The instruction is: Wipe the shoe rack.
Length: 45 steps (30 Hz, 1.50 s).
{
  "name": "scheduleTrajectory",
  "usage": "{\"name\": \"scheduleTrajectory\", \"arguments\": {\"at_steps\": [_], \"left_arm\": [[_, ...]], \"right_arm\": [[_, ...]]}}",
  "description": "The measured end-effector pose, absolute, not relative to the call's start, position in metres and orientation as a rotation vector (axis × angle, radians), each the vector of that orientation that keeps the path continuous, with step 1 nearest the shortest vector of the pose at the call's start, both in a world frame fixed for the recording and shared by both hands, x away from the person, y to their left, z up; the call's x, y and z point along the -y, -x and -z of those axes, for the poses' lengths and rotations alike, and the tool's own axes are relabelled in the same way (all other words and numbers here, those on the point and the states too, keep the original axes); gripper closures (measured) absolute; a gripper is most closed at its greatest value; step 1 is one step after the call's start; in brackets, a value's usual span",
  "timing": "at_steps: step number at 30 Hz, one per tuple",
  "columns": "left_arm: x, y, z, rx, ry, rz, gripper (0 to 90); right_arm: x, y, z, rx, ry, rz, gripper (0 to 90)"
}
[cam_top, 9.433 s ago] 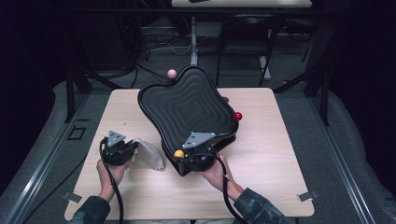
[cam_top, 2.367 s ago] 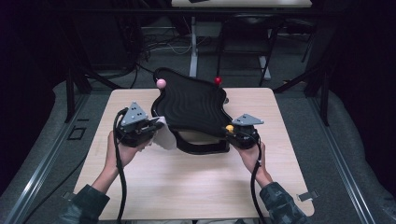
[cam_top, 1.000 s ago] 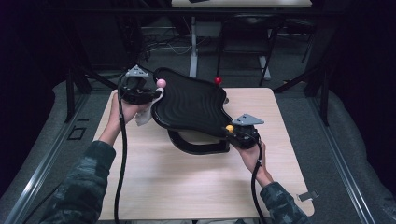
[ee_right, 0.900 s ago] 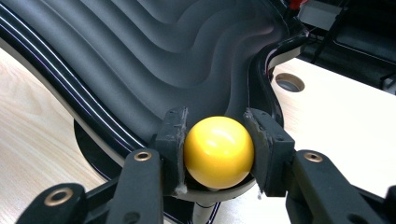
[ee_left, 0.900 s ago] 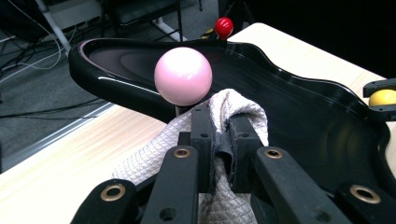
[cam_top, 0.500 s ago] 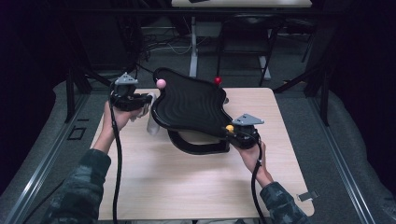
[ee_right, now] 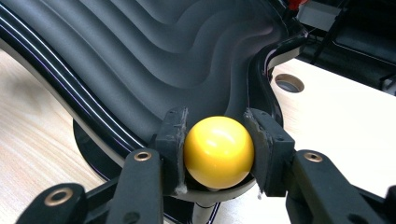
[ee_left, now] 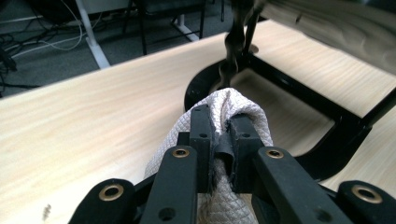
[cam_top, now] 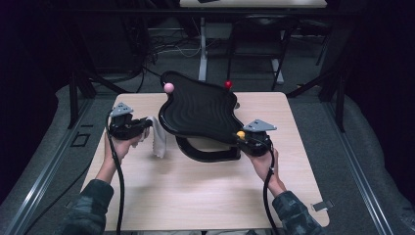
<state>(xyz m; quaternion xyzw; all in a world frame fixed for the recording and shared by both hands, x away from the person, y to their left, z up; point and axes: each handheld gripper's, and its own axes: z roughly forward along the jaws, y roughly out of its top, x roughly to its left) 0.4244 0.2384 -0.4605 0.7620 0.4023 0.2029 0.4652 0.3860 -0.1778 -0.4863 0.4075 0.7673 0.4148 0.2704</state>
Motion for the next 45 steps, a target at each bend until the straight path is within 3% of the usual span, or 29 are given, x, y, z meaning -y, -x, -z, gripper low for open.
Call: {"name": "scheduleTrajectory", "arguments": {"at_steps": [22,32,45], "left_arm": [[-0.167,-0.431,0.553,-1.005,-1.892,-0.512,82.3],[-0.146,-0.437,0.575,-1.036,-1.918,-0.569,82.3],[-0.15,-0.445,0.578,-1.086,-1.896,-0.622,82.6]], "right_arm": [[0.178,-0.386,0.486,-2.068,-1.094,-1.119,59.6],[0.178,-0.386,0.486,-2.069,-1.093,-1.12,59.6],[0.178,-0.386,0.486,-2.069,-1.092,-1.12,59.6]]}}
